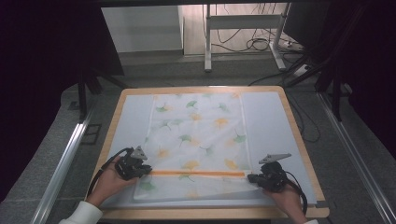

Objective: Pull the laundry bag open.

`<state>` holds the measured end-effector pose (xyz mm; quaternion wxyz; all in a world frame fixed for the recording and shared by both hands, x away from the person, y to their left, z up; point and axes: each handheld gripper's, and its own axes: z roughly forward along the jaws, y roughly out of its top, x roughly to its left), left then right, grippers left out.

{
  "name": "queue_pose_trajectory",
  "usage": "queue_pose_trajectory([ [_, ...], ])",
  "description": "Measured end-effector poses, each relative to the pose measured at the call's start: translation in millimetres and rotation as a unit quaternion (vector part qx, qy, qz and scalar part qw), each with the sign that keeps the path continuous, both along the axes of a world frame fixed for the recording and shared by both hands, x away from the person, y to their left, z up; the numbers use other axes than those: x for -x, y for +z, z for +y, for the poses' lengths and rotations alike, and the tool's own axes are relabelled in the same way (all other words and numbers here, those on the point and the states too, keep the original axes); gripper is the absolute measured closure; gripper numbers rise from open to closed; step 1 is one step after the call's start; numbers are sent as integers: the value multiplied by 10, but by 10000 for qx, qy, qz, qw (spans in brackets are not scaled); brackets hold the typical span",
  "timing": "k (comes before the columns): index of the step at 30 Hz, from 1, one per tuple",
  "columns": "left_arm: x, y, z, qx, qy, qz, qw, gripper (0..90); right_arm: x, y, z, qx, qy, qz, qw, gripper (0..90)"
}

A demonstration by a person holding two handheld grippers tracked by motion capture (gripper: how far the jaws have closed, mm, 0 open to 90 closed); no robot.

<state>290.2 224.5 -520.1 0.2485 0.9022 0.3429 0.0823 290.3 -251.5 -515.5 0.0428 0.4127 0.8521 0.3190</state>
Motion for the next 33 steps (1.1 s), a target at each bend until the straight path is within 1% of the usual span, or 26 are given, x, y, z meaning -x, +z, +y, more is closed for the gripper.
queue_pose_trajectory([
  [7,21,-1,85,-6,56,18,10000,848,1,0,0,-2,-10,7,10000,896],
  [9,21,-2,121,38,59,46,10000,848,1,0,0,1,-8,8,10000,897],
  [20,34,2,123,16,52,42,10000,848,1,1,1,8,0,0,10000,897],
  [25,34,8,127,10,46,75,10000,848,0,0,1,5,-1,1,10000,897],
  [29,34,16,125,-36,23,70,10000,848,-1,0,0,1,1,5,10000,897],
  [33,40,24,140,-6,37,67,10000,848,-1,0,0,1,3,5,10000,897],
])
